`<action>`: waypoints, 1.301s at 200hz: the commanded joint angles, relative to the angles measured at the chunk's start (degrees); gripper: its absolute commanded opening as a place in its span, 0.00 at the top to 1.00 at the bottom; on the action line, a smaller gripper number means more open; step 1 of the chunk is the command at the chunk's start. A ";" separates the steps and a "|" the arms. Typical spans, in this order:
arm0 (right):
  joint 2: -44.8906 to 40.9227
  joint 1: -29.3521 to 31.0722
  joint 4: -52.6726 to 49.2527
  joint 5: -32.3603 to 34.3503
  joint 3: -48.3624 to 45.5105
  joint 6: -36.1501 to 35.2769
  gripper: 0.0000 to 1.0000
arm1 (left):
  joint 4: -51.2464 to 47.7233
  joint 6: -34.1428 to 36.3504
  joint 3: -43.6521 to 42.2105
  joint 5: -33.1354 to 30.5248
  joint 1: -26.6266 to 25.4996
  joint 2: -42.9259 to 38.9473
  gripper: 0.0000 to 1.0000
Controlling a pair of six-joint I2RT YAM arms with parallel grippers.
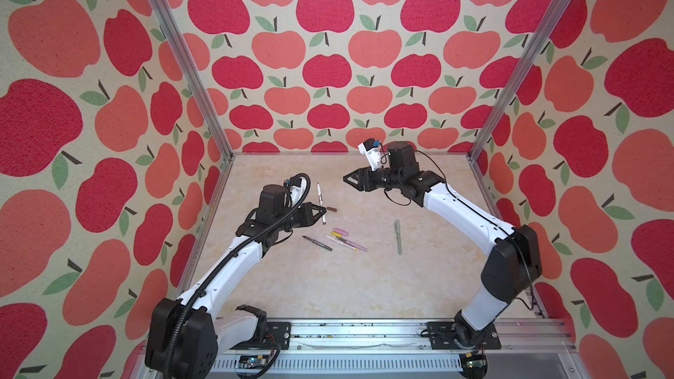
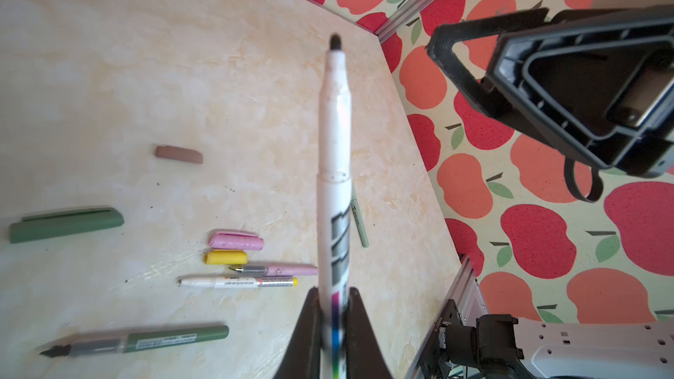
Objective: Insert the pens into the pen caps
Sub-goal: 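Open the right gripper off the marker and lower it toward the brown cap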
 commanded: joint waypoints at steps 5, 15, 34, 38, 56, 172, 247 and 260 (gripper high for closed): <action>8.38 2.48 -15.89 6.89 8.48 -9.82 0.47 | -5.35 -0.67 -3.98 -1.73 2.05 -4.25 1.00; 11.36 3.42 -18.49 8.47 11.59 -11.58 0.46 | -5.49 -1.15 -5.17 -2.28 2.73 -5.94 1.00; 17.20 4.83 -23.18 11.01 17.49 -13.95 0.45 | -5.67 -1.83 -7.37 -3.06 4.08 -8.79 1.00; 18.35 5.11 -23.91 11.47 18.77 -14.30 0.45 | -5.78 -1.83 -7.77 -3.25 4.41 -9.37 0.99; 23.27 6.02 -27.14 12.97 23.82 -15.64 0.44 | -6.46 -1.80 -9.18 -3.88 5.63 -11.75 0.99; 33.55 8.78 -19.55 -0.04 29.19 18.78 0.34 | -6.08 -1.35 -13.07 -3.39 9.77 -17.31 0.99; 36.84 7.17 -11.27 -3.29 25.65 28.61 0.33 | -6.42 -1.61 -13.12 -3.66 9.83 -18.20 0.99; 37.38 6.80 -10.55 -3.84 25.11 29.23 0.32 | -6.50 -1.61 -12.90 -3.66 9.86 -18.06 0.99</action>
